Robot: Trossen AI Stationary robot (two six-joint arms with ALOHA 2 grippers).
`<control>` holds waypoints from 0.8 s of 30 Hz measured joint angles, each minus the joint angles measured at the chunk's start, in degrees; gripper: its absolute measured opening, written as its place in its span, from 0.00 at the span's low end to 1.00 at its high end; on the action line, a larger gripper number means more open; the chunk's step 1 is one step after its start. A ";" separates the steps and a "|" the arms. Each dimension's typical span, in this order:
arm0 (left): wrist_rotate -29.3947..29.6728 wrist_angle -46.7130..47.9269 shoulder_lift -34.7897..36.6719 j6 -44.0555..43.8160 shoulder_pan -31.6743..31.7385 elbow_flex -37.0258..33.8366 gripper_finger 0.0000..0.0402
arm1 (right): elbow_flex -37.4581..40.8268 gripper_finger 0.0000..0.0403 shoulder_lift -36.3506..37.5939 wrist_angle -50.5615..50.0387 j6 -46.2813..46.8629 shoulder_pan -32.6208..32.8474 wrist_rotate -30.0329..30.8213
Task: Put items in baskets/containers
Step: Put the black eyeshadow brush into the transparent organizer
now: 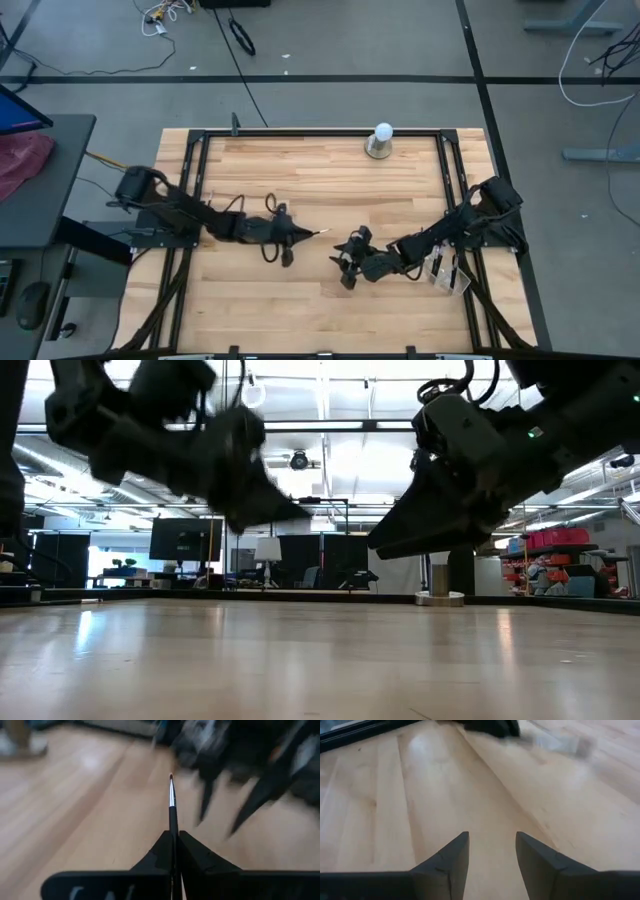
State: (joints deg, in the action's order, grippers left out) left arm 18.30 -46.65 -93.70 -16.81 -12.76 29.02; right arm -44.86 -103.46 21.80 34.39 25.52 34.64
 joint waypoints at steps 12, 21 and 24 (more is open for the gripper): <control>-7.20 -9.99 5.96 2.94 -4.42 0.15 0.04 | 0.00 0.40 0.02 32.15 -26.71 0.87 8.34; -6.96 -10.37 6.00 3.01 -4.82 0.19 0.05 | -0.02 0.29 0.04 38.72 -30.53 1.20 3.70; -7.01 -10.47 6.00 3.10 -4.85 0.19 0.05 | -0.02 0.18 0.04 38.88 -30.51 1.20 3.33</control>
State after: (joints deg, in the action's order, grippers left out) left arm 11.29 -57.12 -87.70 -13.71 -17.61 29.21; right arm -44.88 -103.42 60.68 3.88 26.72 37.97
